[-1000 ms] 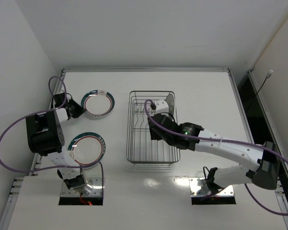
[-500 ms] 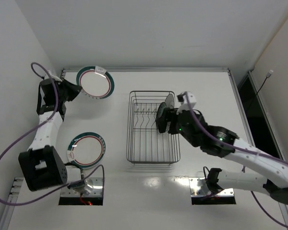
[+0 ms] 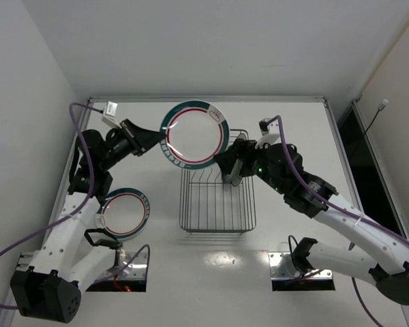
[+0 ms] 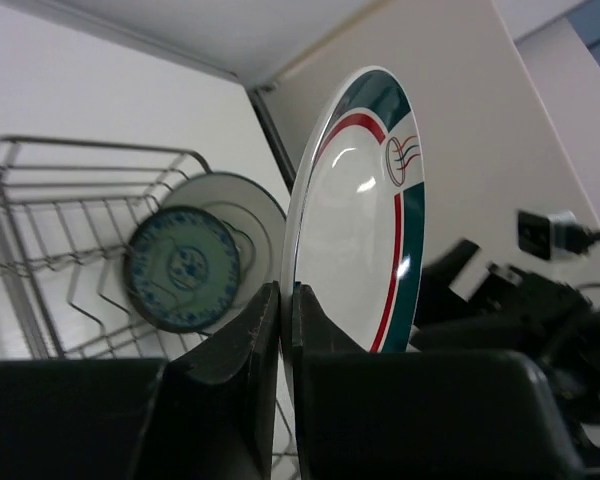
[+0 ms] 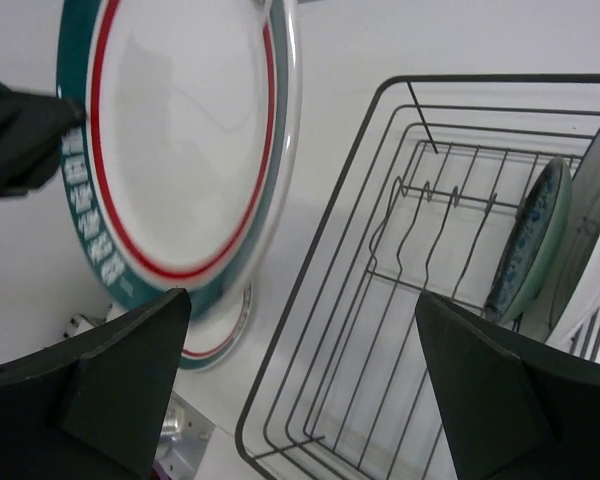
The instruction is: Load the plates into the dish rack
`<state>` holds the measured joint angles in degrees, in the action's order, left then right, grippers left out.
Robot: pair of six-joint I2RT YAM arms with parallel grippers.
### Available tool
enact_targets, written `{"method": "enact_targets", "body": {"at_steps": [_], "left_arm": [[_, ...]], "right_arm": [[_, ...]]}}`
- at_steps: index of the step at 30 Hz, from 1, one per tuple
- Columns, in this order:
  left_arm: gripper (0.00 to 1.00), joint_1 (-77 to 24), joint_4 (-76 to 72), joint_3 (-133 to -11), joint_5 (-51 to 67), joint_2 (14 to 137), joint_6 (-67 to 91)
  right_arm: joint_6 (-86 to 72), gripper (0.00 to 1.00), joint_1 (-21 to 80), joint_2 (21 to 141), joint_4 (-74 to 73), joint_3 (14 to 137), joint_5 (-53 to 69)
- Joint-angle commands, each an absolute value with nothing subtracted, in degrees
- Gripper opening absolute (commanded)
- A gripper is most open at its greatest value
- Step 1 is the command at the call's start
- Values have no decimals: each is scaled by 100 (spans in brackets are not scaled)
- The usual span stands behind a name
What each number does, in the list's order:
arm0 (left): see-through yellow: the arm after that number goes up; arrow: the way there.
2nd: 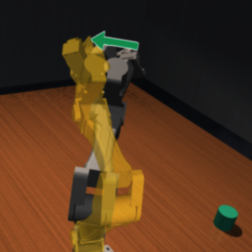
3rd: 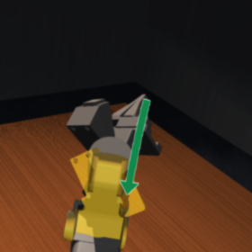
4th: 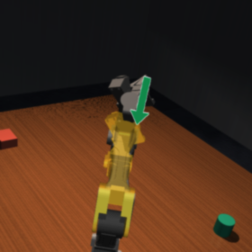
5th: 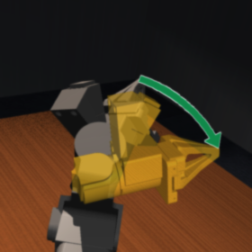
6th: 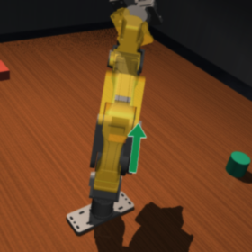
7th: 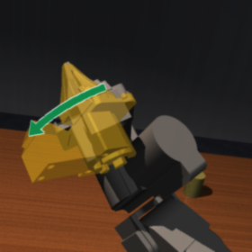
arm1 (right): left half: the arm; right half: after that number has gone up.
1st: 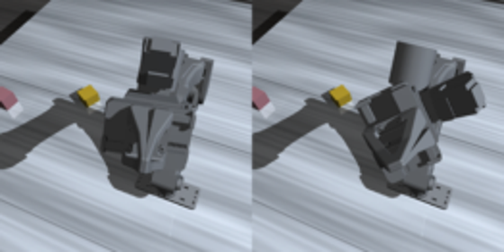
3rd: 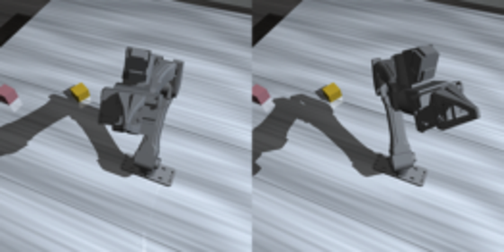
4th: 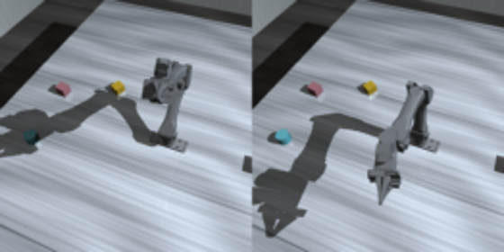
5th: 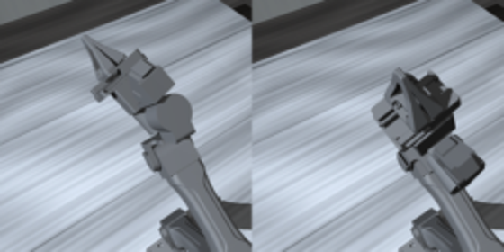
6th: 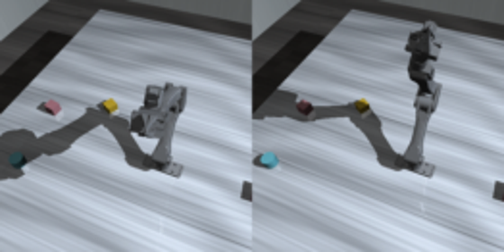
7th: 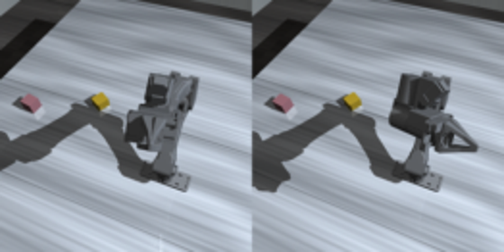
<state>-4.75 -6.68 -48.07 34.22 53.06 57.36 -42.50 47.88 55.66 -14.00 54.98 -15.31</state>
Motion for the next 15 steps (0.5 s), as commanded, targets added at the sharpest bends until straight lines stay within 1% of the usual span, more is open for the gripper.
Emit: {"method": "enact_targets", "body": {"at_steps": [1, 4, 6, 7, 8, 9, 10, 12, 13, 14, 15], "left_arm": [[0, -1008, -1310, -4808, 3516, 5054, 6301], [0, -1422, -1405, -4685, 3445, 5001, 6442], [0, -1616, -1528, -4615, 3375, 5001, 6442], [0, -1704, -1581, -4553, 3375, 5001, 6521], [0, -1844, -1582, -4553, 3375, 5001, 6521], [0, -1898, -1643, -4553, 3375, 5001, 6521], [0, -1898, -1644, -4553, 3375, 5053, 6521], [2, -1969, -1416, -4553, 3322, 5054, 6312], [6, -1969, -945, -4605, 3322, 5115, 6154], [18, -1795, -575, -4823, 3322, 5115, 5717], [41, -1706, -171, -4964, 3253, 5211, 5408]], "right_arm": [[-4464, 93, 4448, 5520, -326, 5344, -634], [-4605, 93, 4123, 5581, -53, 5186, -203], [-4737, 85, 3921, 5581, 210, 4967, 96], [-4807, 77, 3868, 5581, 289, 4853, 175], [-4808, 46, 3815, 5581, 342, 4852, 254], [-4860, 28, 3727, 5511, 343, 4852, 307], [-4860, 17, 3727, 5511, 256, 4852, 308], [-4860, 0, 3578, 5459, -42, 4921, 255], [-4765, 0, 3577, 5458, -209, 5105, 185], [-4711, 0, 3577, 5458, -455, 5254, -120], [-4659, 0, 3577, 5458, -1153, 5439, -384]]}}
